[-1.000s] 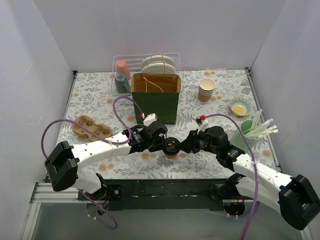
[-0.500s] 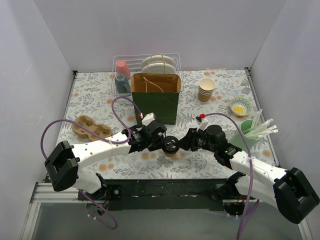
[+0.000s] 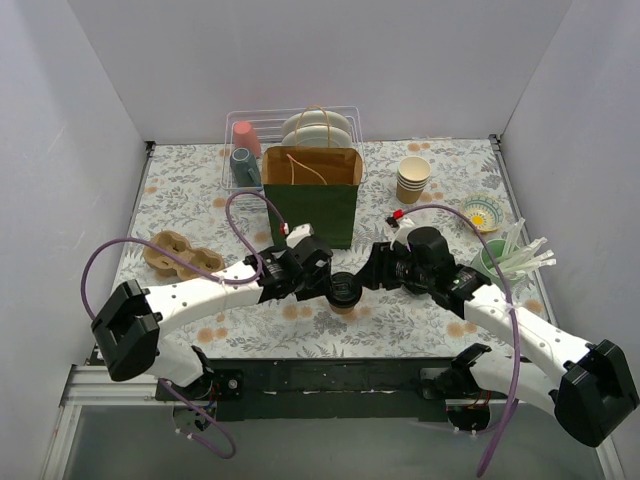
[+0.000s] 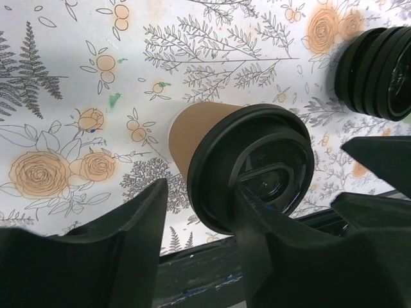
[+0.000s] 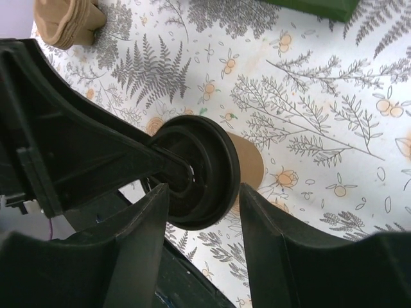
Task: Pack the takeout coffee
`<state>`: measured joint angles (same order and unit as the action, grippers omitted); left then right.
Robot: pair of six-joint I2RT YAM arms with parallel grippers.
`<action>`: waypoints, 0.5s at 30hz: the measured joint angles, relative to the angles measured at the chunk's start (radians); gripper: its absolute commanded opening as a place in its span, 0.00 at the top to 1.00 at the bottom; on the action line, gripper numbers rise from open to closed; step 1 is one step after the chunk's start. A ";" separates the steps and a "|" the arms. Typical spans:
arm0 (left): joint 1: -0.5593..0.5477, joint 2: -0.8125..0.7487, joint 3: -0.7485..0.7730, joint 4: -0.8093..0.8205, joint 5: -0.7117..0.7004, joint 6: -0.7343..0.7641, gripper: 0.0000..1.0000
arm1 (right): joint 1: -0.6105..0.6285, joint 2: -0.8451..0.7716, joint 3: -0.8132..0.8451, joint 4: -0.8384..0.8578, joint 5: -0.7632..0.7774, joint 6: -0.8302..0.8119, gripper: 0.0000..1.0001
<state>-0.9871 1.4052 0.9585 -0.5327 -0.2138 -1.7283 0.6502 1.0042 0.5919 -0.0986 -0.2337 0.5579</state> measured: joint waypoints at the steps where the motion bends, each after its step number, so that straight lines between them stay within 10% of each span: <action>1: 0.002 0.007 0.016 -0.018 0.005 0.010 0.52 | 0.000 0.003 0.017 -0.011 0.000 -0.010 0.44; 15: 0.003 -0.072 0.272 -0.239 -0.106 0.093 0.30 | 0.043 0.001 0.116 -0.148 0.086 -0.072 0.46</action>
<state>-0.9840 1.3327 1.2308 -0.7719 -0.3195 -1.6348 0.6933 1.0054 0.7082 -0.2462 -0.1478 0.4854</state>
